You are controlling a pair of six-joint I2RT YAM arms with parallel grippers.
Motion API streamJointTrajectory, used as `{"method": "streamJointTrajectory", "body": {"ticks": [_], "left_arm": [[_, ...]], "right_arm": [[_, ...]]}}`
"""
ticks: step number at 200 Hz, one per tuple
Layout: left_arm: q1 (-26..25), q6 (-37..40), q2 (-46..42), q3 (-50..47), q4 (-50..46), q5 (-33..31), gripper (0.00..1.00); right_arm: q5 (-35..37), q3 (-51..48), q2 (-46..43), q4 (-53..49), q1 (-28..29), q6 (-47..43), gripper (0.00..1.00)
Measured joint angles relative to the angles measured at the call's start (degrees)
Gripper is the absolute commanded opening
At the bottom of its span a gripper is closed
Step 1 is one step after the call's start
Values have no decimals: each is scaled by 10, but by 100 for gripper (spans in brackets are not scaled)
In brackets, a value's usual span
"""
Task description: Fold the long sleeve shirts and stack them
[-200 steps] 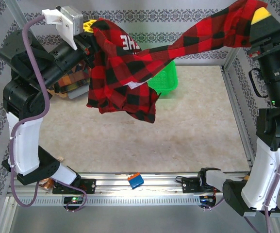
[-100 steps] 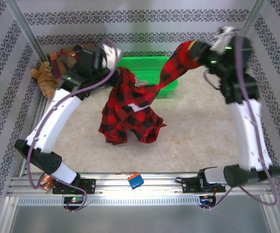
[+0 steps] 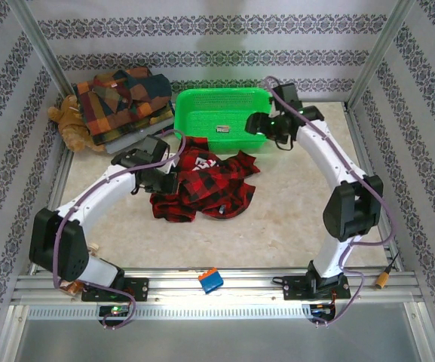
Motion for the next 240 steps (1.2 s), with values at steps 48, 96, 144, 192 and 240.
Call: {"method": "streamJointTrajectory", "body": {"ticks": [48,96,144,192,240], "left_arm": [[0,-28,-48,-51,26,36,0],[0,-52,-124,-58,42,57,0],[0,-56,-149,-66,43,55,0],[0,-52,-127,-46,44,60,0],[7,-35,-77,-10,58,89,0]], "right_arm": [[21,73,132,17,-51,-30,74],[19,119,243,21,-53,-17,37],[9,56,208,56,-71,69,3],[38,-213,5,84,-145,191,0],[115,-426,-195,105,-261,386,0]]}}
